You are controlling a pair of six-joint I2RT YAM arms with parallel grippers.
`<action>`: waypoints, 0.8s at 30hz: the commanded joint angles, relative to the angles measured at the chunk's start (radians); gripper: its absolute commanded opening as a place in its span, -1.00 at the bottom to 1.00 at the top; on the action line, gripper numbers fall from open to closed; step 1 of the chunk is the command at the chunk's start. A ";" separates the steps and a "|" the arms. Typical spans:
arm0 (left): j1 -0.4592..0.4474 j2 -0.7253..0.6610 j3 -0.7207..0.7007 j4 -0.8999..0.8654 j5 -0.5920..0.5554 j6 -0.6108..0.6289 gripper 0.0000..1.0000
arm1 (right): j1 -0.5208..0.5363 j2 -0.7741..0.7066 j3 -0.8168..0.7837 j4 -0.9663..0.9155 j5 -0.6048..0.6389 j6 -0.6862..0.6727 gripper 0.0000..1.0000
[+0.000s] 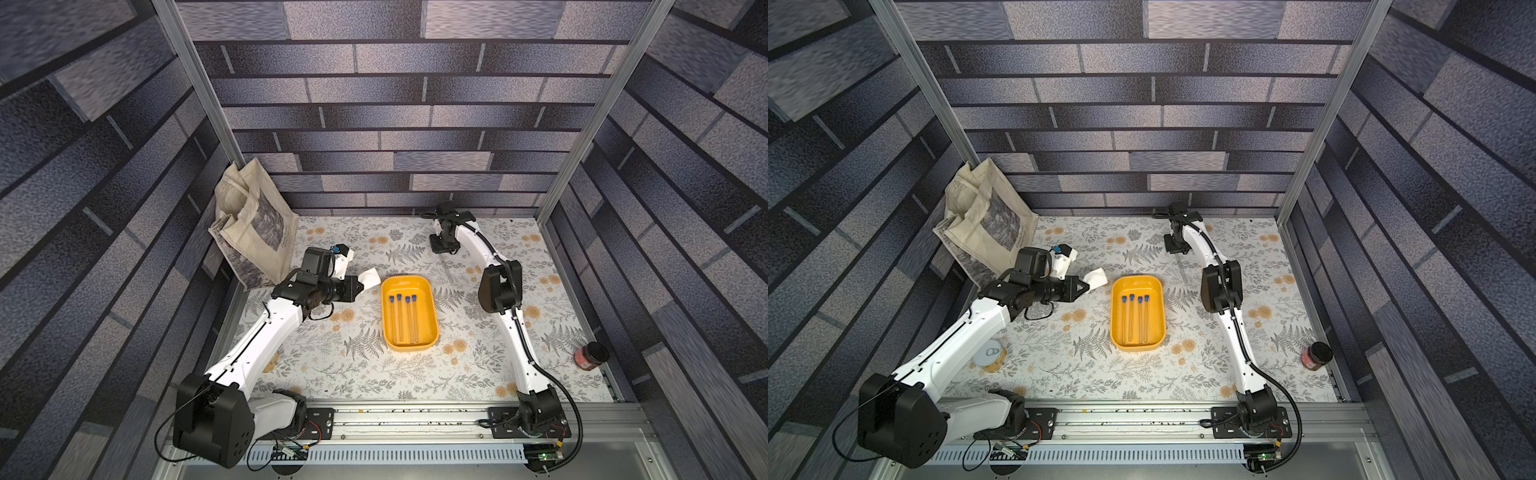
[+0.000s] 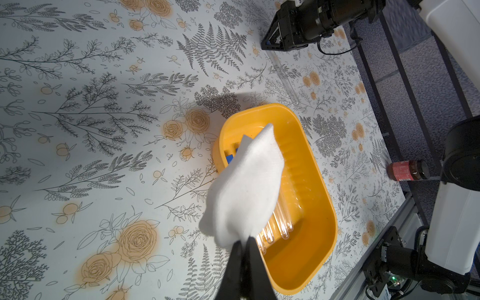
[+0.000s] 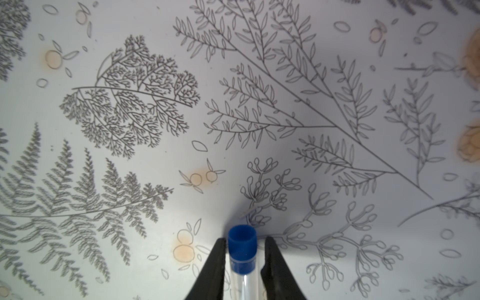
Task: Wipe the exteriors of test tubes
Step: Pick up the test tube at the center of the board.
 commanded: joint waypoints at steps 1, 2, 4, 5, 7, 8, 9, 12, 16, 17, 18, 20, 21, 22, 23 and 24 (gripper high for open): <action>-0.003 -0.004 -0.008 0.005 0.018 0.013 -0.87 | 0.002 0.036 0.000 -0.046 0.012 0.010 -0.56; -0.003 -0.004 -0.008 0.004 0.019 0.013 -0.86 | 0.001 0.034 -0.003 -0.046 0.013 0.010 -0.57; -0.004 -0.005 -0.010 0.010 0.031 0.012 -0.87 | 0.001 0.022 -0.013 -0.045 0.028 0.009 -0.59; -0.006 -0.008 -0.011 0.017 0.037 0.010 -0.86 | 0.001 0.013 -0.022 -0.041 0.034 0.009 -0.60; -0.008 -0.010 -0.012 0.022 0.036 0.009 -0.86 | 0.002 -0.012 -0.050 -0.026 0.043 0.012 -0.60; -0.010 -0.010 -0.011 0.019 0.036 0.009 -0.86 | 0.002 -0.026 -0.065 -0.016 0.048 0.015 -0.60; -0.009 -0.010 -0.009 0.017 0.034 0.010 -0.86 | 0.001 -0.040 -0.076 -0.010 0.052 0.017 -0.62; -0.013 -0.011 -0.008 0.016 0.033 0.007 -0.86 | 0.003 -0.077 -0.091 0.001 0.056 0.028 -0.69; -0.022 -0.008 -0.004 0.020 0.028 0.001 -0.86 | 0.002 -0.137 -0.117 0.016 0.049 0.040 -0.67; -0.025 -0.004 -0.004 0.024 0.028 -0.002 -0.86 | 0.003 -0.155 -0.128 0.021 0.044 0.042 -0.67; -0.031 -0.003 -0.002 0.028 0.027 -0.004 -0.86 | 0.004 -0.173 -0.139 0.025 0.037 0.046 -0.67; -0.049 0.003 0.002 0.036 0.022 -0.007 -0.85 | 0.004 -0.214 -0.170 0.034 0.020 0.055 -0.68; -0.057 0.009 0.005 0.039 0.022 -0.007 -0.86 | 0.005 -0.234 -0.187 0.042 0.012 0.060 -0.69; -0.068 0.016 0.009 0.043 0.022 -0.006 -0.86 | 0.007 -0.261 -0.210 0.051 -0.001 0.066 -0.69; -0.080 0.023 0.014 0.048 0.022 -0.005 -0.86 | 0.006 -0.289 -0.234 0.061 -0.015 0.076 -0.72; -0.090 0.030 0.019 0.052 0.022 -0.006 -0.86 | 0.007 -0.314 -0.259 0.075 -0.030 0.086 -0.72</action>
